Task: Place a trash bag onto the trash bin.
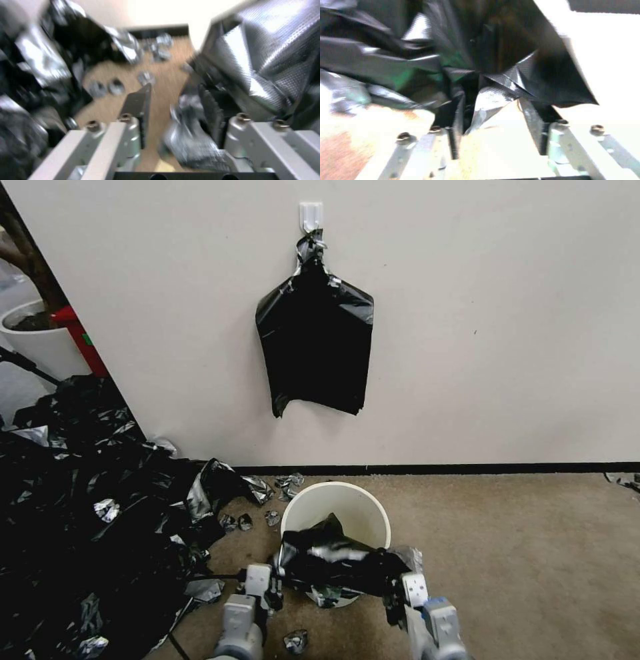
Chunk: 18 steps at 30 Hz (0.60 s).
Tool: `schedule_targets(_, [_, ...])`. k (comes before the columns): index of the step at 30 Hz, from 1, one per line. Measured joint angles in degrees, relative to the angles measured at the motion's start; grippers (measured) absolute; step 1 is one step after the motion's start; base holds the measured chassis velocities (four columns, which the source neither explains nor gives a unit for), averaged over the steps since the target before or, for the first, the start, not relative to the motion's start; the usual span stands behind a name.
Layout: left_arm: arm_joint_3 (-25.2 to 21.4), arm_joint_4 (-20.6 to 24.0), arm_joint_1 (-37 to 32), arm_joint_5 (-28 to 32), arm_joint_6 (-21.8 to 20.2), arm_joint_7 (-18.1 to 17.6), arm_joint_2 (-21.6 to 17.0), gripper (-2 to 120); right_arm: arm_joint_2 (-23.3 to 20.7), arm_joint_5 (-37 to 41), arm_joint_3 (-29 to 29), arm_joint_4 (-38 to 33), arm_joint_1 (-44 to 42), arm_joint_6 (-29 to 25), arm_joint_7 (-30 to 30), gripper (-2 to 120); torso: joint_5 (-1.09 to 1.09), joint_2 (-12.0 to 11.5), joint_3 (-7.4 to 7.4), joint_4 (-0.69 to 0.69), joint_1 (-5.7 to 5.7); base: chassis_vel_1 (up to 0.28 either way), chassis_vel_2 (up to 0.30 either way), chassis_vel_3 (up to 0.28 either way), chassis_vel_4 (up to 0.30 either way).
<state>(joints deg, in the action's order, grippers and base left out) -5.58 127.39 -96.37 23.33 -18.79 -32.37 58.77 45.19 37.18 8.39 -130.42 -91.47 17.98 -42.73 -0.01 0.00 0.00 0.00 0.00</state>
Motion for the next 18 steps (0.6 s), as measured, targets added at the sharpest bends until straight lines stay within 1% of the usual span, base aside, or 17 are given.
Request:
schedule_targets(1, [-0.59,1.12,-0.83,-1.19,0.96,0.15,-0.93,45,-0.9,-0.62,-0.25,-1.49,-1.51,-0.76,-0.18,52,0.01,0.0,0.0,0.0,0.0,0.0,0.0,0.0,0.0])
schedule_targets(2, [-0.59,1.12,-0.83,-1.19,0.96,0.15,-0.93,45,-0.9,-0.62,-0.25,-1.49,-1.51,-0.76,-0.18,52,0.01,0.0,0.0,0.0,0.0,0.0,0.0,0.0,0.0])
schedule_targets(3, [-0.98,2.16,-1.71,-2.38,1.72,0.27,-1.71,50,-1.84,-1.33,-0.5,-2.99,-2.93,-1.73,-0.32,55,0.0,0.0,0.0,-0.01,0.0,0.0,0.0,0.0,0.0])
schedule_targets(4, [-1.14,2.86,-2.34,-3.12,2.14,0.33,-2.16,55,-2.52,-1.92,-0.69,-3.97,-3.85,-2.63,-0.38,61,0.0,0.0,0.0,0.0,0.0,0.0,0.0,0.0,0.0])
schedule_targets(5, [-1.23,3.49,-2.97,-3.91,2.54,0.37,-2.54,59,-2.97,-2.51,-0.82,-4.73,-4.47,-3.54,-0.36,65,0.01,0.0,0.0,0.0,0.0,0.0,0.0,0.0,0.0])
schedule_targets(6, [-1.23,3.49,-2.97,-3.91,2.54,0.37,-2.54,59,-2.97,-2.51,-0.82,-4.73,-4.47,-3.54,-0.36,65,0.01,0.0,0.0,0.0,0.0,0.0,0.0,0.0,0.0])
schedule_targets(8, [-1.59,4.54,-4.1,-6.94,4.18,1.38,-2.79,69,-3.55,-4.85,-1.3,-6.77,-5.14,-6.14,0.35,77,0.0,0.0,0.0,0.0,0.0,0.0,0.0,0.0,0.0])
schedule_targets(9, [-1.59,4.54,-4.1,-6.94,4.18,1.38,-2.79,69,-3.55,-4.85,-1.3,-6.77,-5.14,-6.14,0.35,77,0.0,0.0,0.0,0.0,0.0,0.0,0.0,0.0,0.0])
schedule_targets(10, [-1.9,4.7,-4.39,-8.11,5.4,2.38,-2.73,73,-3.52,-5.47,-1.51,-7.36,-5.01,-6.88,0.81,80,0.0,0.0,0.0,0.0,0.0,0.0,0.0,0.0,0.0])
schedule_targets(11, [-2.71,5.05,-4.91,-9.94,8.83,5.06,-2.5,80,-3.14,-6.09,-2.06,-8.5,-4.12,-8.37,1.99,87,0.0,0.0,0.0,0.0,0.0,0.0,0.0,0.0,0.0])
schedule_targets(12, [-3.5,5.34,-5.17,-10.55,11.27,6.97,-2.28,84,-2.64,-6.14,-2.6,-9.08,-3.1,-9.18,2.83,90,0.0,0.0,0.0,0.0,0.0,0.0,0.0,0.0,0.0])
schedule_targets(13, [-3.5,5.34,-5.17,-10.55,11.27,6.97,-2.28,84,-2.64,-6.14,-2.6,-9.08,-3.1,-9.18,2.83,90,0.0,0.0,0.0,0.0,0.0,0.0,0.0,0.0,0.0])
schedule_targets(15, [-5.27,5.92,-5.39,-10.81,14.31,9.85,-1.82,91,-1.49,-5.87,-3.86,-9.29,-0.73,-10.34,4.38,96,0.0,0.0,0.0,0.0,0.0,0.0,0.0,0.0,0.0])
schedule_targets(16, [-7.5,6.45,-5.26,-10.61,16.5,12.76,-1.15,97,-0.24,-4.29,-5.46,-8.68,2.27,-10.87,6.22,99,0.01,0.0,0.0,0.0,0.0,0.0,0.0,0.0,0.0])
schedule_targets(17, [-7.5,6.45,-5.26,-10.61,16.5,12.76,-1.15,97,-0.24,-4.29,-5.46,-8.68,2.27,-10.87,6.22,99,0.01,0.0,0.0,0.0,0.0,0.0,0.0,0.0,0.0])
schedule_targets(18, [-9.4,6.62,-4.56,-10.28,17.61,14.43,-0.42,99,0.82,-1.69,-6.55,-7.46,5.11,-10.77,7.49,100,0.0,0.0,0.0,0.0,0.0,0.0,0.0,0.0,0.0])
